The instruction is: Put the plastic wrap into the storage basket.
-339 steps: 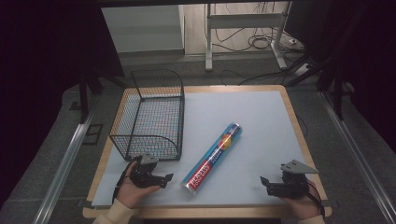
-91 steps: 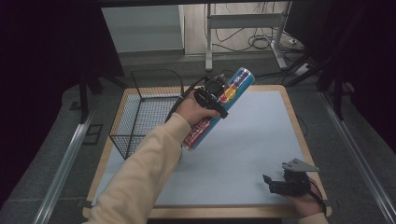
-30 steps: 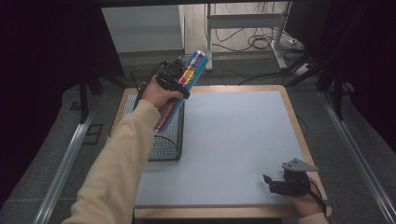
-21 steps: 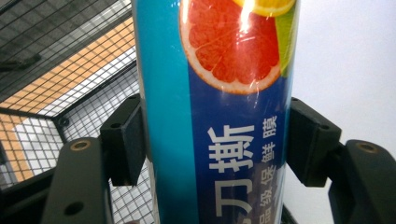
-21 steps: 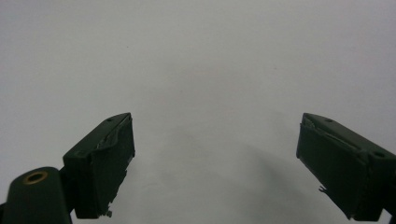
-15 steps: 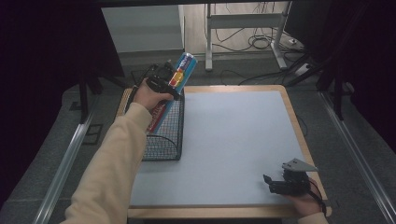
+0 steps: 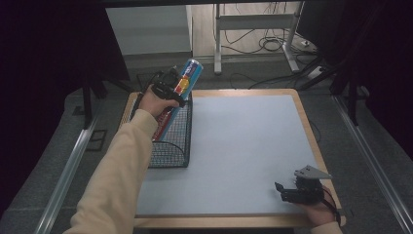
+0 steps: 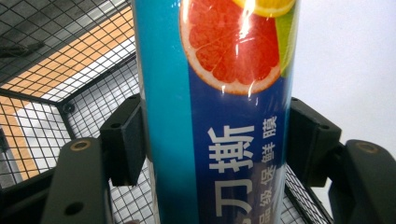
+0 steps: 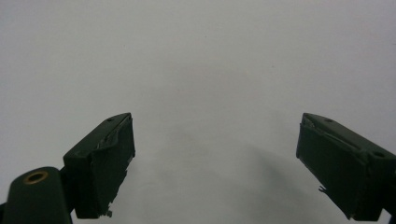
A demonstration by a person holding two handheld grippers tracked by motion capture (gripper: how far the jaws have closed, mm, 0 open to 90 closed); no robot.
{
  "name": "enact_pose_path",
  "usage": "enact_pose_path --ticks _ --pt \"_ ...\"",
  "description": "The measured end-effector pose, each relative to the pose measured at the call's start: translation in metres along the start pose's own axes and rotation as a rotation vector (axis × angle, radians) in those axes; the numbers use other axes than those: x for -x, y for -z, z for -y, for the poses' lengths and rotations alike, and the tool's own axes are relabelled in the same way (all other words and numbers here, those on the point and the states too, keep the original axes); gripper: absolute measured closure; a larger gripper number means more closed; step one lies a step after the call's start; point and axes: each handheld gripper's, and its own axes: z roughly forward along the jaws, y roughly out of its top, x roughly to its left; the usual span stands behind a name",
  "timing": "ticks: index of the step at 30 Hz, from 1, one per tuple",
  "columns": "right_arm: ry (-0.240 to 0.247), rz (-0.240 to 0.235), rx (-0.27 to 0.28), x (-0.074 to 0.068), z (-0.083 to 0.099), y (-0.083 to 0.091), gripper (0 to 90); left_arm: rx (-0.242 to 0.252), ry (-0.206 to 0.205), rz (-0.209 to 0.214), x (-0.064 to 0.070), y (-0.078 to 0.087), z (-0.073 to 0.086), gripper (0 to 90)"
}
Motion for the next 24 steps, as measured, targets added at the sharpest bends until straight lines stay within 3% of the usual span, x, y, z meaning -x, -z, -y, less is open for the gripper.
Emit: enact_pose_path --ticks 10,24 --pt "0.001 0.001 -0.001 0.001 0.000 0.000 11.6 0.002 -0.008 -0.008 -0.005 -0.012 0.001 31.9" --pt "0.001 0.003 -0.006 0.001 0.000 -0.001 11.6 -0.044 -0.006 -0.038 -0.012 -0.043 -0.007 31.9"
